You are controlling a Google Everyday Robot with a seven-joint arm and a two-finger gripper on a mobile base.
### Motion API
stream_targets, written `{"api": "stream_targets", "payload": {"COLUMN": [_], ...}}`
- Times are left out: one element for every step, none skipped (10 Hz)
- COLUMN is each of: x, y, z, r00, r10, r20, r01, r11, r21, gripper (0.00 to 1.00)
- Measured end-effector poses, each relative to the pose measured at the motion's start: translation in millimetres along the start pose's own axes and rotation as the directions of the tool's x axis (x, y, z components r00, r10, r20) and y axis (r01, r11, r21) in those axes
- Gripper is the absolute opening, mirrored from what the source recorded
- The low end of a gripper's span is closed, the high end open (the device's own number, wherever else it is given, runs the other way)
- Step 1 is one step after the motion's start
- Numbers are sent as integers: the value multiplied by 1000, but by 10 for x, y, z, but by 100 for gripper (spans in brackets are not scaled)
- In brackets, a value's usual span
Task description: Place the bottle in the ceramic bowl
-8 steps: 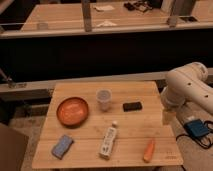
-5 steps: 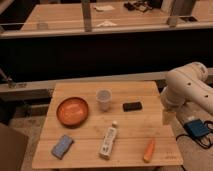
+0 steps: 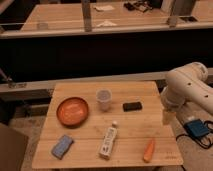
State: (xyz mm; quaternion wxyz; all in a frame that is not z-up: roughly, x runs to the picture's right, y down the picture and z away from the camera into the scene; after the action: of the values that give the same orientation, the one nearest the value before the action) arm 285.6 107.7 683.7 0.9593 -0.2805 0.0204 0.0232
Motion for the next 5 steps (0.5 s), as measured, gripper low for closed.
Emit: {"api": "stream_targets", "payload": {"x": [0, 0, 0, -6, -63], "y": [0, 0, 0, 7, 48], "z": [0, 0, 0, 6, 28], "r00": [1000, 1000, 1000, 1000, 1000], "r10": [0, 0, 0, -2, -19], "r20": [0, 0, 0, -1, -4], "r01": [0, 0, 0, 2, 19], "r11": [1000, 1000, 1000, 1000, 1000], "r21": [0, 0, 0, -1, -3], "gripper": [80, 80, 80, 80, 80]}}
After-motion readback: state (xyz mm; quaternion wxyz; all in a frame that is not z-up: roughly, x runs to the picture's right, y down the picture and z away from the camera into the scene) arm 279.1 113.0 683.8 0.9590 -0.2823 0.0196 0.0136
